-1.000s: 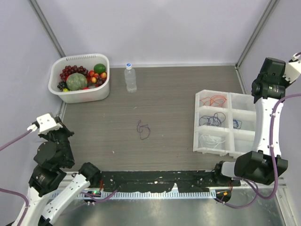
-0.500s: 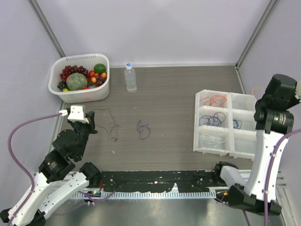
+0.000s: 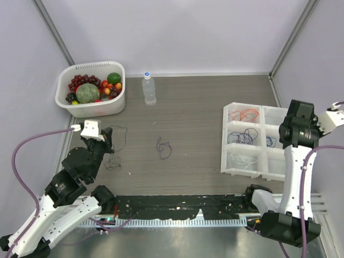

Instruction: Untangle the cables

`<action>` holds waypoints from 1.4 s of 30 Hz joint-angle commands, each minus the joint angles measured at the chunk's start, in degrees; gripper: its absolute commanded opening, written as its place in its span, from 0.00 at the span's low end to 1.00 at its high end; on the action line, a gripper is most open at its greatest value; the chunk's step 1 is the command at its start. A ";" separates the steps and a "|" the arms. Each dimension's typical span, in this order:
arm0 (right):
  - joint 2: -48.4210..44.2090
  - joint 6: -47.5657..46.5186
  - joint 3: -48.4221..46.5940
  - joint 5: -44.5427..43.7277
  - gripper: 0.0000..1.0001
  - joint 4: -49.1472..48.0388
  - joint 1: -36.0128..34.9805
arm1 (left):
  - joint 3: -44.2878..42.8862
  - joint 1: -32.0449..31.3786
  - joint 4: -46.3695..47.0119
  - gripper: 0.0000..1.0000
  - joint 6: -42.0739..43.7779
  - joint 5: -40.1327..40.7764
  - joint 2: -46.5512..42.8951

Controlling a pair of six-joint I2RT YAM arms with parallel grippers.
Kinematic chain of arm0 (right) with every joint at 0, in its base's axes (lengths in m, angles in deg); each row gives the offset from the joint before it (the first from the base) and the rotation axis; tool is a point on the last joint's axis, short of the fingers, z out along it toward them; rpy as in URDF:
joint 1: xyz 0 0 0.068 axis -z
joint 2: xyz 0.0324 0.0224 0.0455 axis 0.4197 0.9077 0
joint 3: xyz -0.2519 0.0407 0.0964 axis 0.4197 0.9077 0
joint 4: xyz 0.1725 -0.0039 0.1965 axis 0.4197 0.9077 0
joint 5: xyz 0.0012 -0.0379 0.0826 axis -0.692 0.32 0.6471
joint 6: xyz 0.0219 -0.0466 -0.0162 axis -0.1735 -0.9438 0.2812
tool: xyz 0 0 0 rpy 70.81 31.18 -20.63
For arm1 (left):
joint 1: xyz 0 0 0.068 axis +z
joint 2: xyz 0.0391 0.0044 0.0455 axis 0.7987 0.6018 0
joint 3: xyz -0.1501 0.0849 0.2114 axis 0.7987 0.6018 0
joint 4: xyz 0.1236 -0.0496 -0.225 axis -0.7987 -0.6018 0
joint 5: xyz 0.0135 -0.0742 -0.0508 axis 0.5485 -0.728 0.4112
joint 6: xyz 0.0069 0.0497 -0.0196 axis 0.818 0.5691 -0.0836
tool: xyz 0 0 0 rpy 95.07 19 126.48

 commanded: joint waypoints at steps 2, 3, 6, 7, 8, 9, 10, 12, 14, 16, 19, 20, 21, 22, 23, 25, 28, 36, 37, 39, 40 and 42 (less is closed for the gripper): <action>0.21 11.59 6.25 -6.00 0.00 3.37 0.32 | -2.52 -0.37 0.71 0.00 0.92 0.30 0.81; 1.08 14.56 6.61 -7.23 0.01 4.61 0.41 | -2.60 -0.46 0.70 0.00 1.01 0.22 0.81; 4.50 23.69 7.06 -11.71 0.00 12.15 1.20 | -2.78 -0.46 0.79 0.00 0.92 -0.05 1.16; 6.52 25.56 6.62 -12.95 0.01 14.35 1.38 | -2.78 -0.46 0.79 0.00 0.92 -0.22 1.25; 7.58 28.27 6.44 -13.22 0.01 17.25 1.55 | -2.87 -0.46 0.79 0.00 0.83 -0.31 1.51; 8.98 29.00 6.44 -12.87 0.01 17.97 1.55 | -2.96 -0.46 0.88 0.00 0.74 -0.40 1.69; 9.17 30.48 6.44 -12.70 0.01 19.37 1.55 | -2.96 -0.55 0.97 0.00 0.66 -0.48 1.87; 8.48 31.64 6.79 -12.34 0.01 20.35 1.64 | -3.13 -0.46 0.88 0.00 0.39 -0.66 2.39; 5.32 29.99 6.53 -13.48 0.01 19.92 1.55 | -3.39 -0.46 0.71 0.00 -0.13 -0.66 2.92; 1.19 25.87 4.86 -14.71 0.01 18.42 1.55 | -3.40 -0.37 0.70 0.00 -0.66 -0.49 3.36; -2.60 22.51 0.04 -15.59 0.01 19.55 1.55 | -3.13 -0.46 1.23 0.00 -1.27 0.22 4.15; -3.56 21.63 -0.58 -15.68 0.01 20.08 1.55 | -3.22 -0.46 1.32 0.00 -1.45 0.22 4.76; -3.83 21.62 -1.63 -14.99 0.01 21.22 1.55 | -3.31 -0.46 1.49 0.00 -1.63 0.22 4.94; -4.53 21.62 -1.99 -13.50 0.01 21.49 1.55 | -3.31 -0.46 1.58 0.00 -1.89 0.22 5.21; -4.71 21.80 -1.91 -12.70 0.01 22.02 1.55 | -3.31 -0.46 1.67 0.00 -2.15 0.04 5.47; -5.24 22.15 -1.12 -9.72 0.01 22.37 1.55 | -3.39 -0.46 1.67 0.00 -2.59 -0.31 5.82; -5.24 23.46 1.16 -6.11 0.01 22.99 1.55 | -3.40 -0.46 1.58 0.00 -2.86 -0.57 6.00; -2.69 23.91 9.68 -4.17 0.01 16.68 1.55 | -4.10 -0.46 0.88 0.00 -2.95 0.04 6.62; -2.17 23.47 10.74 -3.47 0.01 15.70 1.55 | -4.10 -0.46 0.79 0.00 -3.12 0.04 6.53; -1.55 23.29 13.20 -2.77 0.01 13.24 1.55 | -3.84 -0.46 0.79 0.00 -3.47 0.22 6.53; -1.29 23.20 14.77 -2.59 0.01 12.02 1.55 | -3.75 -0.46 0.88 0.00 -3.56 0.22 6.53; -0.50 22.94 16.63 -2.06 0.07 10.69 1.55 | -3.66 -0.46 0.97 0.00 -3.83 0.22 6.61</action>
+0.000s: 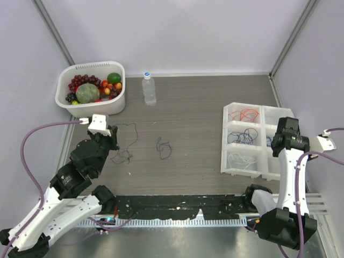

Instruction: Untangle the cables

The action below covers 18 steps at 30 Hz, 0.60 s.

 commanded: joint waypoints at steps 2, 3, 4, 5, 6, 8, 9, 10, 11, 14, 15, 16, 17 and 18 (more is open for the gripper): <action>1.41 0.45 3.44 1.04 0.13 -5.45 0.13 | -1.67 -0.16 1.54 0.00 -1.86 0.50 0.26; 1.50 0.01 3.00 1.31 0.23 -5.45 0.13 | -1.50 -0.16 1.71 0.00 -1.95 0.50 0.26; 1.59 -0.17 2.74 1.40 0.32 -5.45 0.13 | -1.49 -0.16 1.89 0.00 -2.04 0.59 0.17; 1.59 -0.95 1.95 1.40 0.46 -5.27 0.13 | -1.32 -0.16 1.97 0.00 -2.12 0.68 0.17; 1.76 -1.05 1.33 1.49 0.52 -4.92 0.13 | -1.23 -0.24 2.06 0.00 -2.21 0.76 0.08; 1.76 -1.31 -1.21 1.66 0.63 -3.25 0.13 | -1.14 -0.16 2.15 0.00 -2.21 0.85 0.17; 1.59 -2.44 -2.53 1.75 0.65 -2.90 0.22 | -1.14 -0.16 2.24 0.00 -2.21 0.94 0.08; 1.07 -3.32 -3.15 2.10 0.66 -2.99 0.22 | -1.06 -0.16 2.24 0.00 -2.21 1.03 -0.01; 0.71 -7.51 -4.20 2.97 0.66 -4.38 0.13 | -0.97 -0.16 2.50 0.00 -2.13 1.03 0.08; -1.48 -16.68 -4.47 10.77 0.66 -9.83 0.22 | -0.97 -0.16 2.68 0.00 -2.04 0.94 0.34; -1.75 -19.21 -4.47 12.37 0.66 -11.41 0.13 | -0.97 -0.16 2.68 0.00 -1.95 0.77 0.43; -1.93 -20.20 -4.39 16.47 0.66 -12.12 0.13 | -1.14 -0.16 2.68 0.00 -1.95 0.68 0.69; -1.84 -22.99 -4.12 19.13 0.66 -14.21 0.22 | -1.14 -0.16 2.85 0.00 -1.95 0.50 0.78; -1.32 -25.63 -3.25 28.72 0.66 -15.63 -0.04 | -1.23 -0.16 2.77 0.00 -2.04 0.50 0.87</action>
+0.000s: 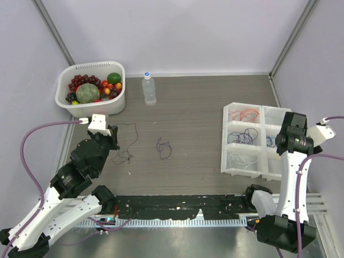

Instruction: Untangle the cables

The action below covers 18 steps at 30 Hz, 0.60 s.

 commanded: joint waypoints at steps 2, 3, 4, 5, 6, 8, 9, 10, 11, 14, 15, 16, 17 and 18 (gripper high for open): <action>2.57 -17.30 -0.18 33.54 0.66 -10.74 -2.05 | -1.06 -0.16 3.01 0.00 -0.99 0.13 1.05; 3.55 -18.53 -0.35 37.56 0.65 -10.83 -3.81 | -1.06 -0.16 3.01 0.00 -1.25 -0.04 1.22; 4.78 -18.11 -0.27 38.82 0.66 -11.27 -8.70 | -0.97 -0.16 3.01 0.00 -1.51 -0.22 1.31; 4.70 -17.58 -0.27 37.61 0.65 -13.27 -12.83 | -0.88 -0.16 3.01 0.00 -1.86 -0.31 1.40; 4.53 -17.23 -0.01 36.56 0.66 -14.51 -21.58 | -0.88 -0.16 2.84 0.00 -2.30 -0.31 1.49; 3.91 -15.65 1.13 35.58 0.66 -20.13 -32.14 | -0.70 -0.16 2.57 0.00 -3.53 -0.31 1.49; 4.61 -15.21 1.57 37.67 0.66 -24.76 -34.73 | -0.70 -0.24 2.40 0.00 -4.15 -0.40 1.57; 5.57 -14.60 2.80 38.99 0.66 -29.76 -39.02 | -0.70 -0.16 2.22 0.00 -4.67 -0.40 1.57; 8.45 -14.24 3.24 41.88 0.66 -31.73 -40.72 | -0.70 -0.16 2.13 0.00 -5.12 -0.48 1.40; 16.98 -13.36 2.20 46.12 0.67 -40.42 -49.07 | -1.23 -0.16 0.38 0.00 -7.66 1.17 1.31; 22.05 -13.45 1.50 44.65 0.68 -41.93 -53.18 | -1.32 -0.16 -0.41 0.00 -9.23 2.58 0.88; 25.06 -13.27 -0.51 43.50 0.68 -43.60 -55.13 | -1.14 -0.16 -1.20 0.00 -10.73 4.50 0.44; 30.05 -13.19 -1.49 42.97 0.69 -45.01 -57.76 | -0.79 -0.16 -1.73 0.00 -11.79 5.13 -0.26; 33.15 -13.18 -3.85 42.96 0.70 -47.11 -58.92 | -0.18 -0.16 -2.00 0.00 -12.41 5.84 -0.97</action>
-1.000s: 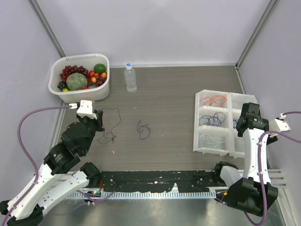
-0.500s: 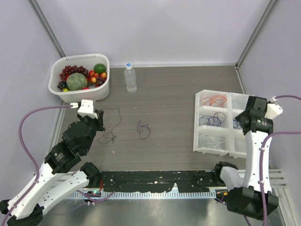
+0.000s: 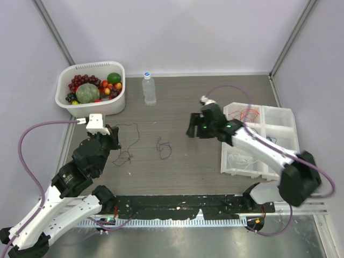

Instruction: Untangle the cables

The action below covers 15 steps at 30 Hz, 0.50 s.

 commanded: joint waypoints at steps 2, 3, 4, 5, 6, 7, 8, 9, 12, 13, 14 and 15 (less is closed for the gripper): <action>19.60 0.28 -9.28 0.00 0.70 -13.62 -9.39 | 0.79 -0.16 -1.69 0.00 -6.60 5.14 -3.21; 24.15 0.02 -10.79 -0.80 0.71 -13.98 -10.61 | 1.05 -0.16 -2.22 0.00 -7.22 5.32 -3.38; 26.02 -0.77 -13.77 -0.81 0.72 -14.42 -11.23 | 1.23 -0.16 -2.66 0.00 -7.83 5.50 -3.47; 29.69 -1.47 -15.54 -1.25 0.73 -14.51 -12.46 | 1.32 -0.16 -3.01 0.00 -8.36 5.50 -3.39; 32.51 -2.78 -17.99 -2.64 0.73 -14.60 -13.17 | 1.23 -0.16 -3.63 0.00 -8.97 5.24 -3.30; 33.76 -3.67 -19.67 -2.92 0.74 -13.99 -14.39 | 1.23 -0.16 -3.98 0.00 -9.76 5.15 -3.12; 36.12 -4.72 -22.47 -2.75 0.74 -12.76 -14.93 | 1.14 -0.16 -4.51 0.00 -10.21 4.88 -3.12; 37.02 -5.08 -24.06 -2.48 0.75 -12.32 -15.63 | 1.14 -0.16 -4.86 0.00 -10.73 4.80 -2.86; 39.48 -5.17 -24.70 -2.31 0.74 -12.57 -17.13 | 1.23 -0.16 -4.95 0.00 -11.00 4.62 -3.03; 39.83 -4.74 -24.43 -2.57 0.74 -12.75 -17.91 | 1.23 -0.16 -4.95 0.00 -10.83 4.88 -3.12; 40.45 -4.56 -24.43 -3.87 0.74 -12.40 -18.09 | 1.23 -0.16 -4.86 0.00 -10.74 5.14 -3.04; 40.80 -3.86 -24.60 -4.84 0.74 -11.97 -18.62 | 1.23 -0.16 -4.78 0.00 -10.56 5.32 -3.03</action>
